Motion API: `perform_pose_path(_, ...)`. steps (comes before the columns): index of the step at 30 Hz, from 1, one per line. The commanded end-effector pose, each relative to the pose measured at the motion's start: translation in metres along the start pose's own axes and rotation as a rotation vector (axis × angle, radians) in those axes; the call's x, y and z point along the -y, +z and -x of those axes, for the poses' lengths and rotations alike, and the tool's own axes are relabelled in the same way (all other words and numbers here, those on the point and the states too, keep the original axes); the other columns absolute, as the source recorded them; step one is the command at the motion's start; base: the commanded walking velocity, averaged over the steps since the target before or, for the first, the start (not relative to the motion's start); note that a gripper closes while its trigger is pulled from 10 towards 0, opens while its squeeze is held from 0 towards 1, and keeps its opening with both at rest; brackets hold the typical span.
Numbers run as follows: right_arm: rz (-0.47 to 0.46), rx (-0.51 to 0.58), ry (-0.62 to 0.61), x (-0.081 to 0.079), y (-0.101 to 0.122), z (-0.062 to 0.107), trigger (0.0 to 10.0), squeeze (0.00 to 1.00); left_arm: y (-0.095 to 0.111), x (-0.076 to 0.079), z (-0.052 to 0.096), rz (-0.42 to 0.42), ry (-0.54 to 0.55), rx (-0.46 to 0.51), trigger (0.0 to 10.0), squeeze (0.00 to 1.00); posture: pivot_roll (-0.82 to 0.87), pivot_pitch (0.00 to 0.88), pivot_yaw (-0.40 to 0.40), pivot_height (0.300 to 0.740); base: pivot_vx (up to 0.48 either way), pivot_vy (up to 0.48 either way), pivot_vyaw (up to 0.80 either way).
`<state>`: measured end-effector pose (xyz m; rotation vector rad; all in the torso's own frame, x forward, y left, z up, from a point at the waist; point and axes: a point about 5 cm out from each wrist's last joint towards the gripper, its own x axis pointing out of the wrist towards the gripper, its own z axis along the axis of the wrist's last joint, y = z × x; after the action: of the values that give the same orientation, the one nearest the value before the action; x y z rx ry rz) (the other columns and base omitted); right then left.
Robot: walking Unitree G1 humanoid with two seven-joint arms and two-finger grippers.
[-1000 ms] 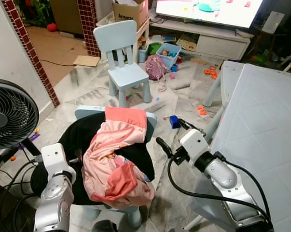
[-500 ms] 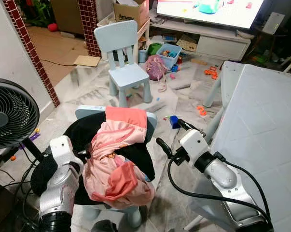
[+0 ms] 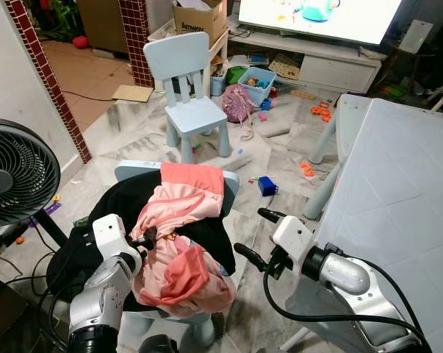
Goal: Hang hanger
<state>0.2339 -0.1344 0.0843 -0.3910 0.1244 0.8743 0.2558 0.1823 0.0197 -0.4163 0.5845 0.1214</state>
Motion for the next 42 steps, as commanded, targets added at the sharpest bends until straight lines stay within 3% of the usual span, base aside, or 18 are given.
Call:
perform_pose_path(1, 0.025, 0.015, -0.002, 0.004, 0.007, -0.001, 10.0, 0.0, 0.003, 0.001, -0.001, 0.005, -0.009, 0.001, 2.9, 0.0, -0.01, 0.0, -0.036, 0.74, 0.0, 0.0, 0.0)
perform_pose_path(2, 0.026, 0.014, 0.002, 0.003, 0.007, -0.001, 10.0, 0.0, 0.005, 0.0, -0.002, 0.014, -0.003, 0.006, 0.0, 0.0, -0.01, 0.0, -0.036, 0.74, 0.0, 0.0, 0.0)
perform_pose_path(19, 0.044, 0.001, 0.004, 0.0, 0.003, 0.0, 10.0, 0.0, 0.004, -0.003, -0.002, 0.048, 0.006, -0.007, 0.0, 0.0, -0.01, 0.0, -0.032, 0.74, 0.0, 0.0, 0.0)
perform_pose_path(21, 0.048, -0.003, 0.009, -0.001, 0.002, 0.0, 10.0, 0.0, 0.002, -0.003, -0.003, 0.052, 0.003, -0.018, 3.9, 0.0, -0.01, 0.0, -0.032, 0.74, 0.0, 0.0, 0.0)
perform_pose_path(22, 0.049, -0.004, 0.01, -0.001, 0.002, 0.0, 10.0, 0.0, 0.002, -0.003, -0.004, 0.055, 0.003, -0.022, 6.8, 0.0, -0.01, 0.0, -0.032, 0.74, 0.0, 0.0, 0.0)
perform_pose_path(25, 0.048, -0.006, 0.011, -0.001, 0.002, 0.0, 10.0, 0.0, 0.001, -0.004, -0.007, 0.064, -0.001, -0.038, 10.0, 0.0, -0.01, 0.0, -0.036, 0.74, 0.0, 0.0, 0.0)
perform_pose_path(27, 0.05, -0.008, 0.013, -0.001, 0.002, 0.001, 10.0, 0.0, 0.002, -0.003, -0.009, 0.079, 0.0, -0.04, 10.0, 0.0, -0.02, 0.0, -0.039, 0.74, 0.0, 0.0, 0.0)
perform_pose_path(28, 0.052, -0.008, 0.014, -0.001, 0.002, 0.001, 10.0, 0.0, 0.002, -0.004, -0.009, 0.081, 0.0, -0.039, 9.4, 0.0, -0.02, 0.0, -0.039, 0.74, 0.0, 0.0, 0.0)
perform_pose_path(29, 0.055, -0.01, 0.016, -0.001, 0.002, 0.001, 10.0, 0.0, 0.005, -0.004, -0.011, 0.088, 0.004, -0.028, 1.7, 0.0, -0.02, 0.0, -0.04, 0.74, 0.0, 0.0, 0.0)
perform_pose_path(30, 0.055, -0.01, 0.016, -0.001, 0.002, 0.001, 10.0, 0.0, 0.006, -0.004, -0.011, 0.092, 0.005, -0.022, 1.7, 0.0, -0.02, 0.0, -0.041, 0.74, 0.0, 0.0, 0.0)
perform_pose_path(31, 0.056, -0.011, 0.017, -0.001, 0.001, 0.002, 10.0, 0.0, 0.007, -0.003, -0.012, 0.097, -0.001, -0.018, 0.0, 0.0, -0.02, 0.0, -0.041, 0.74, 0.0, 0.0, 0.0)
perform_pose_path(42, 0.063, -0.021, 0.021, -0.001, 0.0, 0.002, 10.0, 0.0, 0.003, -0.005, -0.014, 0.132, 0.015, -0.04, 0.0, 0.0, -0.03, 0.0, -0.044, 0.74, 0.0, 0.0, 0.0)
